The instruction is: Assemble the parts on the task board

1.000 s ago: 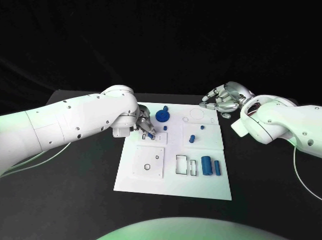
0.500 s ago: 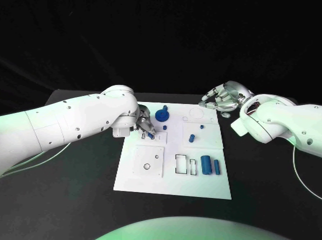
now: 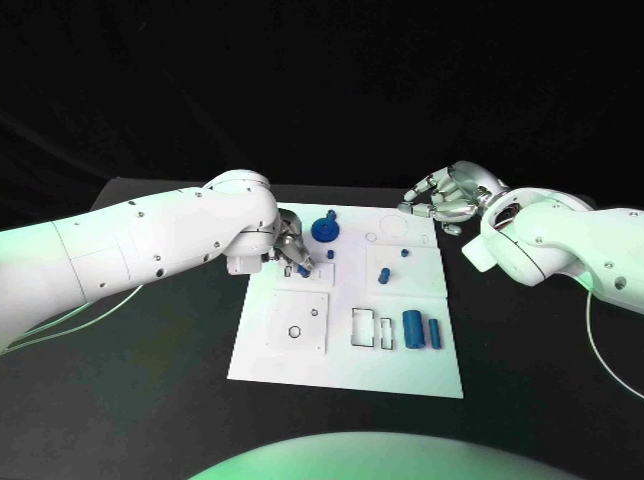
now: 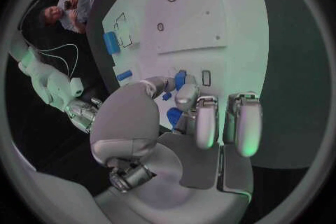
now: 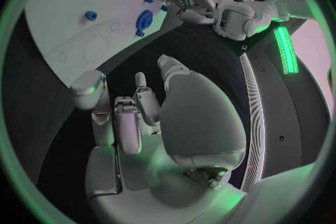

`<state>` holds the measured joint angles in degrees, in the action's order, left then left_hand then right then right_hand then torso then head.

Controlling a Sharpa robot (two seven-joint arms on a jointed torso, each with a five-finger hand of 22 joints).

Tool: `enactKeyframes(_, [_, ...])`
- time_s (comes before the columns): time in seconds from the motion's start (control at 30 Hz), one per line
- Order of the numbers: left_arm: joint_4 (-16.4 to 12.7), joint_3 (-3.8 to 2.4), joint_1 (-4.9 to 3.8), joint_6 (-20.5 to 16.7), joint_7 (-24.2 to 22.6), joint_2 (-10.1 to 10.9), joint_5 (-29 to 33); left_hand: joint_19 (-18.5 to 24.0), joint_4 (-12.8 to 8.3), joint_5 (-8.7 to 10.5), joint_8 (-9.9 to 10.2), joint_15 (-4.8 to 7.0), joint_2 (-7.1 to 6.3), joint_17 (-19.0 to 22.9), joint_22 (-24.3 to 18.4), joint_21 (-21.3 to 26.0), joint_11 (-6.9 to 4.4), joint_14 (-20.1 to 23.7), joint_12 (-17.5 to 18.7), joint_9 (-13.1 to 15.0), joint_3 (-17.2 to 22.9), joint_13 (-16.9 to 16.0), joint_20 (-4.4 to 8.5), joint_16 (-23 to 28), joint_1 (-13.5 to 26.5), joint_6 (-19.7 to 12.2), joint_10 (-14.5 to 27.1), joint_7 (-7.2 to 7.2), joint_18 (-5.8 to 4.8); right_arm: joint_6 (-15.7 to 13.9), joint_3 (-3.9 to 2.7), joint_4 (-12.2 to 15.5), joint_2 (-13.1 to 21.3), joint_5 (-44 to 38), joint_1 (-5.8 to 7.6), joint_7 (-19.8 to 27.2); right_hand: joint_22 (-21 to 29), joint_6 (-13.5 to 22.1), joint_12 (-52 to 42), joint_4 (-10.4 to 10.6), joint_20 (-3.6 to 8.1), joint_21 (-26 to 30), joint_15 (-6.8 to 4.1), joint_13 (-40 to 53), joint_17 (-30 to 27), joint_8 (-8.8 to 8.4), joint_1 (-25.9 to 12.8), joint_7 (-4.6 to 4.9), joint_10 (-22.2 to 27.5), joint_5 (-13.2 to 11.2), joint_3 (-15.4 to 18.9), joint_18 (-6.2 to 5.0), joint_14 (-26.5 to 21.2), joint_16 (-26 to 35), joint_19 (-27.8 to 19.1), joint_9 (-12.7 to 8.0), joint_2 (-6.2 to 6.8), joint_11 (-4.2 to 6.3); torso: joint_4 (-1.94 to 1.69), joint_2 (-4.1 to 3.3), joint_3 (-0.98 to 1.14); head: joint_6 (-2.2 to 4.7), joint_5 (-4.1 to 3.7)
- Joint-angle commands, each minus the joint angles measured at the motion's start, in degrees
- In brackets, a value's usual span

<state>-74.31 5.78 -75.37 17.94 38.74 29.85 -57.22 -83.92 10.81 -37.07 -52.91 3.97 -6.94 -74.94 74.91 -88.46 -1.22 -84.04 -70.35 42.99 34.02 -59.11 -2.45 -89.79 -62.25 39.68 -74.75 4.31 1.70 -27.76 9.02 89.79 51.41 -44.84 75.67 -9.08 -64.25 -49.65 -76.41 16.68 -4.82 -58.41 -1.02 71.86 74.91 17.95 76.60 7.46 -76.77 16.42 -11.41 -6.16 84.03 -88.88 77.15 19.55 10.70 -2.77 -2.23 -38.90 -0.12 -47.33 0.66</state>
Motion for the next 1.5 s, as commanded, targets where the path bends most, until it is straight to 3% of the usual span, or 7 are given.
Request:
enactKeyframes(0.03, [-0.2, 0.03, 0.11, 0.1, -0.1, -0.2, -0.1, -4.6, -9.7, -0.06, -0.3, 0.50, 0.33, -15.1, 13.2, -0.3, -0.02, -6.0, 0.3, 0.1, 10.0, 0.1, 0.44, -0.2, 0.1, 1.4, -0.1, -1.28, -1.11, 0.8, 0.00, 0.0, -0.1, -0.3, -0.05, 0.2, 0.0, 0.5, 0.3, 0.0, 0.12, 0.1, -0.28, 0.0, 11.8, 0.34, -0.5, 0.03, -0.1, 0.2, -0.3, -0.88, 5.1, 0.3, -0.2, 0.1, 0.00, -0.04, 0.03, 0.02, 0.01, -0.06, 0.03])
enactKeyframes(0.7, [-0.3, 0.03, 0.11, 1.4, 0.2, -0.2, -0.1, -4.6, -9.6, 0.56, -0.5, 0.57, 0.35, -15.1, 13.2, -0.3, -0.12, -6.0, 0.4, 0.2, 9.9, 0.2, 0.49, -0.2, 0.7, 1.5, -0.3, -1.42, -1.11, 0.9, 0.00, -0.1, -0.1, -0.3, -0.08, 0.0, 0.1, 0.5, 0.3, 0.0, 0.13, 0.2, -0.28, 0.0, 11.8, 0.37, -0.7, 0.02, -0.1, 0.2, -0.3, -0.90, 5.1, 0.3, -0.2, 0.1, -0.01, -0.03, -0.03, -0.02, 0.00, -0.25, -0.05])
enactKeyframes(1.3, [0.1, 0.03, 0.10, 1.3, 0.3, -0.3, -0.1, -4.4, -7.1, 4.32, -0.3, 0.97, -0.23, -15.1, 13.0, 0.0, -0.60, -6.0, 1.5, -0.1, 6.2, 1.5, 0.86, -0.2, 4.9, 1.2, -0.1, -2.17, -1.04, 0.6, 0.00, -0.2, -0.1, -0.2, -0.11, 0.1, 0.3, 0.6, 0.4, 0.0, 0.13, 0.5, -0.28, -0.3, 11.7, 0.38, -1.0, 0.02, 0.0, 0.2, -0.2, -0.94, 5.1, 0.3, -0.2, 0.2, -0.01, -0.03, 0.01, -0.05, 0.01, -0.52, -0.09])
enactKeyframes(1.5, [0.4, 0.03, 0.11, 1.1, 0.2, -0.6, 0.0, -4.4, -5.6, 6.97, 0.2, 1.09, -0.37, -15.0, 12.9, 0.0, -0.71, -5.9, 1.4, -0.7, 4.8, 1.5, 0.99, -0.2, 6.2, 1.6, 0.0, -2.33, -1.02, 0.6, 0.00, -0.1, 0.0, -0.1, -0.11, 0.1, 0.4, 0.6, 0.5, 0.0, 0.13, 0.6, -0.28, -0.4, 11.6, 0.38, -1.1, 0.03, 0.1, 0.1, -0.2, -0.96, 5.1, 0.3, -0.3, 0.2, 0.01, -0.04, 0.06, -0.05, 0.00, -0.58, -0.13])
